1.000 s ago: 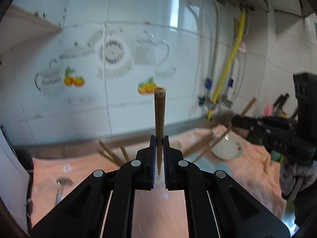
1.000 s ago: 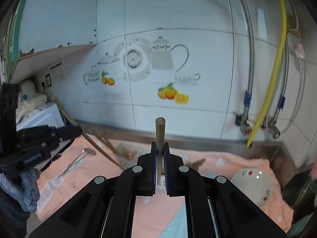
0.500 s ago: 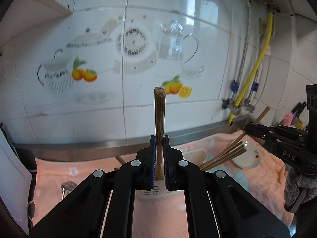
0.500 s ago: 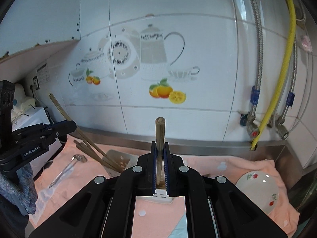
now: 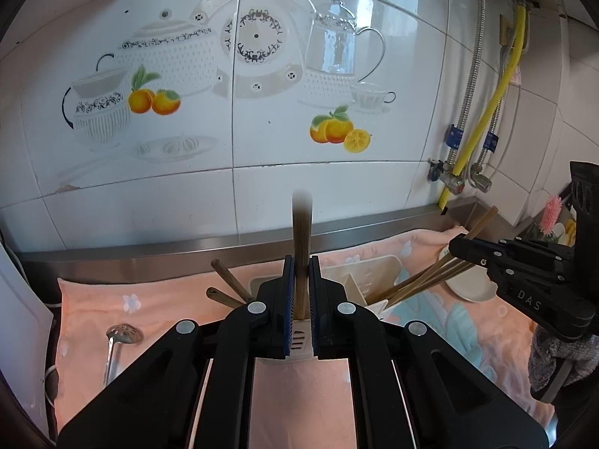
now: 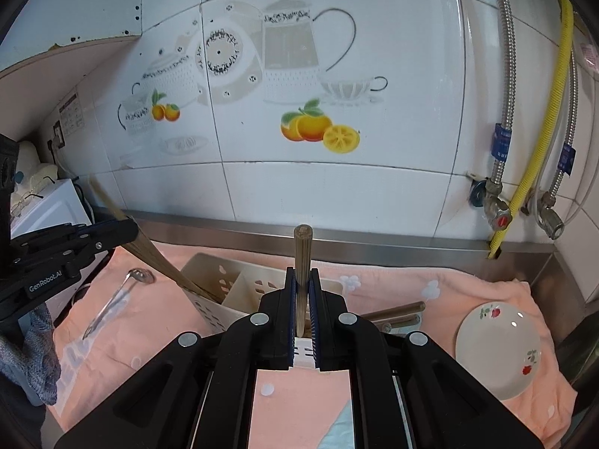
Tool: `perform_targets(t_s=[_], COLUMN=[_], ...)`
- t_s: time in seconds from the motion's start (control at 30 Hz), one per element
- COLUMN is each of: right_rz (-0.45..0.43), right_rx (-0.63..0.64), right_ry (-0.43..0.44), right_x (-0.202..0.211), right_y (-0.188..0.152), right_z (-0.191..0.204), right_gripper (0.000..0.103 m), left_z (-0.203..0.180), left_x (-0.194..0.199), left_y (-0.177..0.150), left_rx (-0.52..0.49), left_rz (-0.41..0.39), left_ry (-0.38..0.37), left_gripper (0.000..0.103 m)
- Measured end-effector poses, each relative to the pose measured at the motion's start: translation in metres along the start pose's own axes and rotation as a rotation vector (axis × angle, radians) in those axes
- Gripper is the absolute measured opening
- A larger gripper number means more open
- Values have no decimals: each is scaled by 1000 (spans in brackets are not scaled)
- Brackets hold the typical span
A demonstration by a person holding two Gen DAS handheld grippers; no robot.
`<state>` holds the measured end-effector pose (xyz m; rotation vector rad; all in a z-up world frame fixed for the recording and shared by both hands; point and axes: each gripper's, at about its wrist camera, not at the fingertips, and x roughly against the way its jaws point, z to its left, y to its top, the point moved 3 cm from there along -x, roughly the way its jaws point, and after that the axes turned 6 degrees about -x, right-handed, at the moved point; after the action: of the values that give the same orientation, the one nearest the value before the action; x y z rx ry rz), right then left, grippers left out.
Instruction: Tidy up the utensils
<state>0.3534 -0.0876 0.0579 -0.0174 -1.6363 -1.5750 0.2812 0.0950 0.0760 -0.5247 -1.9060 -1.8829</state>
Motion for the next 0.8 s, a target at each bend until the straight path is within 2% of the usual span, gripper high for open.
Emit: perform_targets(t_s=[0.17,0.23,0.27,0.37,0.4,0.53,0.57,0.63,0.7,0.8], right_rz=[-9,-19,-24,-45,-51,-86,-96,-110,-129,-157], right_rx=[-8,-6,-3,-3,-2,10,16,25,41,51], right_ry=[-5,-13,-15,-21,-22,-39,-45,-49,-61,-70], right_x=[3,7,11,22,25,45,50,59,71,87], right_y=[0,0,0,0,0,-2,-3,-5,-8,-15], right_z=[-2,-2,-3,-4,-4,-5,-4,-3,-1,1], right_gripper=[11,20,23,31,35,48,49,55,60,71], left_z=[-1,-2,-3,-7,-7,-8,-7,-5,-4,-5], left_x=[6,10,13,26,29,47,51,63,71,85], left_y=[-2,-2,-3,-5,-6,-10,-11,-14,-16,-21], left_rx=[-7,-6,-8,-22,-21,-21,-18,-8,0,-7], left_rz=[-9,-16,-23,-45,-49,-74,-78,-101,-111,-134], left_ry=[8,9,13,27,28,39,44,55,58,80], left_gripper=[12,26,39,46,53,62,72,75,87,93])
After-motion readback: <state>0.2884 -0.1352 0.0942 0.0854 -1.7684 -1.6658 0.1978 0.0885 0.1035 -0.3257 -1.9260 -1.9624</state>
